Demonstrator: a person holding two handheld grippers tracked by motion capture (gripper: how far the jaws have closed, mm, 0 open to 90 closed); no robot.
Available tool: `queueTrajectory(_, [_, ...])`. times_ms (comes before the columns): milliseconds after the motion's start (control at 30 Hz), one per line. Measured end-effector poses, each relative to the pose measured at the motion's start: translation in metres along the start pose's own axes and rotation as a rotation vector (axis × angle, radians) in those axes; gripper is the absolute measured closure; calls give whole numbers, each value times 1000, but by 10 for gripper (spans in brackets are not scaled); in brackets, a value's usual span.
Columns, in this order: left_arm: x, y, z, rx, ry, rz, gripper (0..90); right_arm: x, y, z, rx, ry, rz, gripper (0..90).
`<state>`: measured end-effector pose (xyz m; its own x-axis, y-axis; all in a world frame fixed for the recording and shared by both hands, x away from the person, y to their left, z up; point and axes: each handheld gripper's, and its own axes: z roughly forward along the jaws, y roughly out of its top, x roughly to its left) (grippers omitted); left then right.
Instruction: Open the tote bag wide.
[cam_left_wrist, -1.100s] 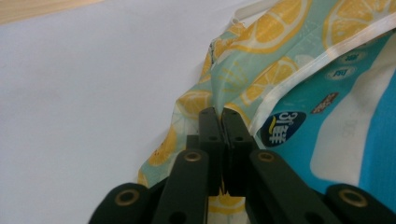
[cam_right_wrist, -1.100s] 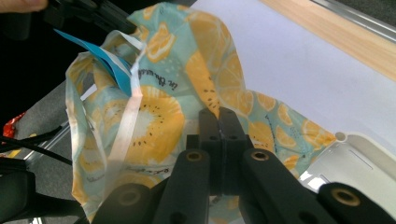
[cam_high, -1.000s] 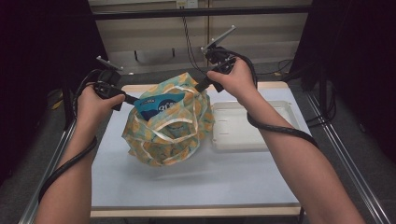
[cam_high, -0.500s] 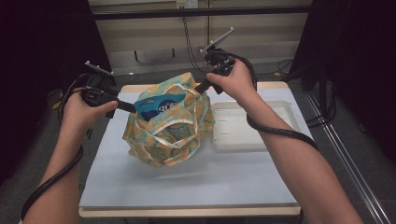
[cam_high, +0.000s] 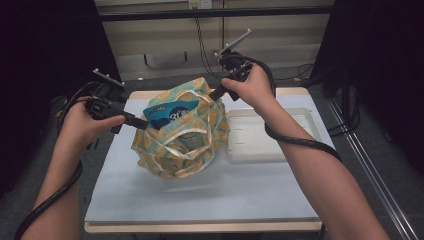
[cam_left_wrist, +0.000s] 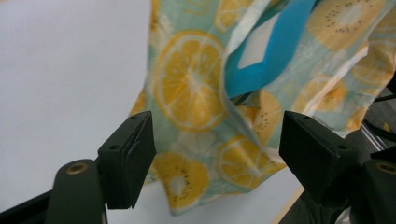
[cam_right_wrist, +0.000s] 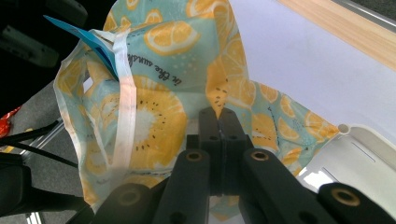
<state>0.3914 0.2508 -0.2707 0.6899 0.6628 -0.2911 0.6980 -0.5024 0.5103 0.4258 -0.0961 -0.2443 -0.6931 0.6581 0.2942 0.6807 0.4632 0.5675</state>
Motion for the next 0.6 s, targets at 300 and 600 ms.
queueTrajectory(300, [-5, 0, 14, 57, -41, 9, 732, -1, -2, -3, -4, -2, -1, 900])
queueTrajectory(600, [-9, 12, -19, -9, -64, -35, 900, -4, -4, -3, -4, -6, 7, 900])
